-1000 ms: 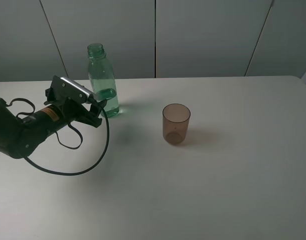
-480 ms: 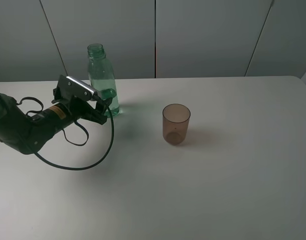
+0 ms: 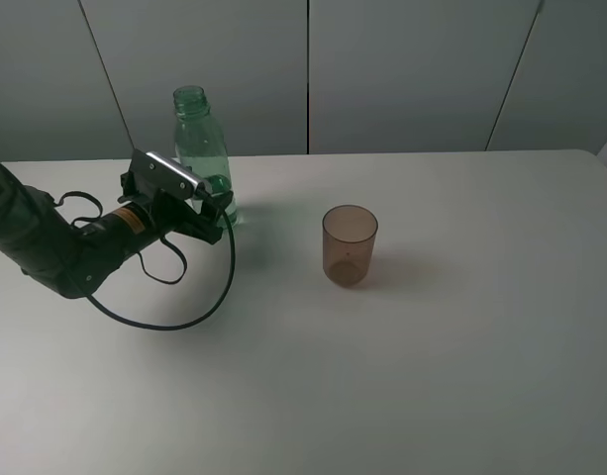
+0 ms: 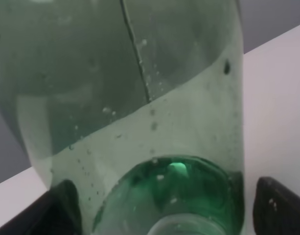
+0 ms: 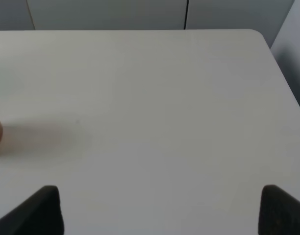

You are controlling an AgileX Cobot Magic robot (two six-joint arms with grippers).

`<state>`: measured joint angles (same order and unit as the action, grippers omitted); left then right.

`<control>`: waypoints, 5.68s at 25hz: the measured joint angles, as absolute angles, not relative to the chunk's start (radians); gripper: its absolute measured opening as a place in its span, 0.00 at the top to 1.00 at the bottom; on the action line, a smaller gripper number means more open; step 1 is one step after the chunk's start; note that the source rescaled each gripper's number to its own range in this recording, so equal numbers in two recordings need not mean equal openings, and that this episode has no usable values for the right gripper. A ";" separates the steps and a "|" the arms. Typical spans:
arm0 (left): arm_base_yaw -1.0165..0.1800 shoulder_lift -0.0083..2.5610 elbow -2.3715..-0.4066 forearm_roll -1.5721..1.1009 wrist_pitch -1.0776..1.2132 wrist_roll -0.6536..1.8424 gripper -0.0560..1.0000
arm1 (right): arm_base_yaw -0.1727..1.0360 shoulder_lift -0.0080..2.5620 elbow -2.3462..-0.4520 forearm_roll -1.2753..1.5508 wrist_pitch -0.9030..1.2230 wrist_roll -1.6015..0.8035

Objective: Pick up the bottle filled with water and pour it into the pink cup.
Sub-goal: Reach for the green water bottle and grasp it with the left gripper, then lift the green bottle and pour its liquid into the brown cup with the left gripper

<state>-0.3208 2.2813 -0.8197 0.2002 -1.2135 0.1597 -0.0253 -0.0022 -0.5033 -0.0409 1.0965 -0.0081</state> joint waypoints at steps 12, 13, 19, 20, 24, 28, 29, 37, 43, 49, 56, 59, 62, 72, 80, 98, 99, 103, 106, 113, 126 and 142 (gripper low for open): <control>-0.320 2.352 -0.917 0.239 -1.211 0.134 0.19 | -0.025 -0.002 -0.503 -0.041 1.096 -0.008; -0.320 2.354 -0.925 0.240 -1.211 0.134 0.19 | -0.025 -0.002 -0.503 -0.041 1.096 -0.008; -0.320 2.358 -0.933 0.246 -1.213 0.134 0.19 | -0.025 -0.002 -0.503 -0.041 1.096 -0.008; -0.320 2.358 -0.933 0.246 -1.213 0.134 0.19 | -0.025 -0.002 -0.503 -0.041 1.096 -0.008; -0.320 2.368 -0.933 0.247 -1.213 0.126 0.19 | -0.025 -0.002 -0.503 -0.041 1.096 -0.008; -0.320 2.379 -0.944 0.252 -1.213 0.111 0.19 | -0.025 -0.002 -0.503 -0.041 1.096 -0.008; -0.320 2.379 -0.944 0.254 -1.213 0.110 0.19 | -0.025 -0.002 -0.503 -0.041 1.096 -0.008; -0.320 2.379 -0.944 0.255 -1.213 0.109 0.19 | -0.025 -0.002 -0.503 -0.041 1.096 -0.008; -0.320 2.381 -0.944 0.266 -1.211 0.107 0.95 | -0.025 -0.002 -0.503 -0.041 1.096 -0.008; -0.320 2.382 -0.958 0.290 -1.203 0.107 0.95 | -0.025 -0.002 -0.503 -0.041 1.096 -0.008; -0.320 2.395 -1.082 0.357 -1.173 0.107 0.95 | -0.025 -0.002 -0.503 -0.041 1.096 -0.008; -0.320 2.395 -1.182 0.420 -1.173 0.107 0.95 | -0.025 -0.002 -0.503 -0.041 1.096 -0.008; -0.320 2.396 -1.295 0.502 -1.171 0.107 0.95 | -0.025 -0.002 -0.503 -0.041 1.096 -0.008; -0.297 2.396 -1.544 0.691 -1.106 0.167 0.95 | -0.025 -0.002 -0.503 -0.041 1.096 -0.008; -0.292 2.396 -1.567 0.814 -1.082 0.321 0.95 | -0.025 -0.002 -0.503 -0.041 1.096 -0.008; -0.312 2.585 -1.796 0.929 -1.109 0.401 0.95 | -0.025 -0.002 -0.503 -0.041 1.096 -0.008; -0.319 2.592 -1.809 0.935 -1.109 0.403 0.95 | -0.025 -0.002 -0.503 -0.041 1.096 -0.008; -0.332 2.607 -1.841 0.986 -1.109 0.418 0.95 | -0.025 -0.002 -0.503 -0.041 1.096 -0.008; -0.338 2.607 -1.854 1.018 -1.109 0.434 0.95 | -0.025 -0.002 -0.503 -0.041 1.096 -0.008; -0.360 2.607 -1.856 1.051 -1.107 0.500 0.95 | -0.025 -0.002 -0.503 -0.041 1.096 -0.008; -0.374 2.626 -1.880 1.056 -1.084 0.562 0.95 | -0.025 -0.002 -0.503 -0.041 1.096 -0.008; -0.378 2.638 -1.896 1.052 -1.077 0.639 0.95 | -0.025 -0.002 -0.503 -0.041 1.096 -0.008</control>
